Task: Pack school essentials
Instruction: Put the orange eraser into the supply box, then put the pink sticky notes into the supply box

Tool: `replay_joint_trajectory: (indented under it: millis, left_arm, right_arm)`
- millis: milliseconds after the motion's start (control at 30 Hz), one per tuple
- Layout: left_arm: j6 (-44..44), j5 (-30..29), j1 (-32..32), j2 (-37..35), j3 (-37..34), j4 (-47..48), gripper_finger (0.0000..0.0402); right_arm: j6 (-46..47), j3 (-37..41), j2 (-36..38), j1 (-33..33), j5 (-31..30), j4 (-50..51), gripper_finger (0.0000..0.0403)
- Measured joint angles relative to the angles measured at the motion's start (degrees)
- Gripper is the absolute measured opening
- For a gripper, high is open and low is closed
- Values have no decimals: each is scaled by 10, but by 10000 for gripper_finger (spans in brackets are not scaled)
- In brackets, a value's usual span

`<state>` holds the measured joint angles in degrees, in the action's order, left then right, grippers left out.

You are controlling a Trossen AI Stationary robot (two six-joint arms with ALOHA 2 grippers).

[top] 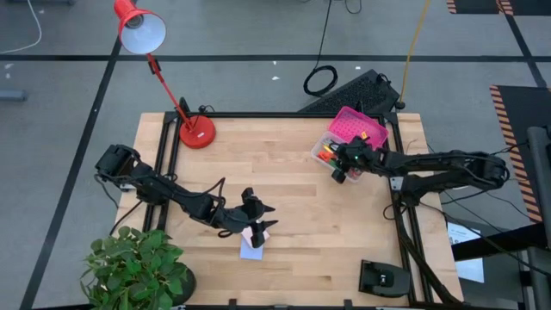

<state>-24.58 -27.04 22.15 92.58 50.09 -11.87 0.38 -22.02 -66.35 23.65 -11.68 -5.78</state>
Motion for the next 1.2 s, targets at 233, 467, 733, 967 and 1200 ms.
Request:
replay_joint_trajectory:
  millis: [233,467,733,967,1200]
  left_arm:
    - [0,0,0,0,0,0,191]
    - [0,0,0,0,0,0,191]
    - [0,1,1,0,0,1,191]
    - [0,1,5,0,0,4,191]
    - [-15,3,21,0,0,55,191]
  right_arm:
    - [3,0,-11,4,18,0,87]
    - [9,0,-11,4,15,5,87]
    - [15,0,-11,4,15,5,128]
    - [15,0,-8,4,14,3,156]
    - [19,0,53,-21,15,6,159]
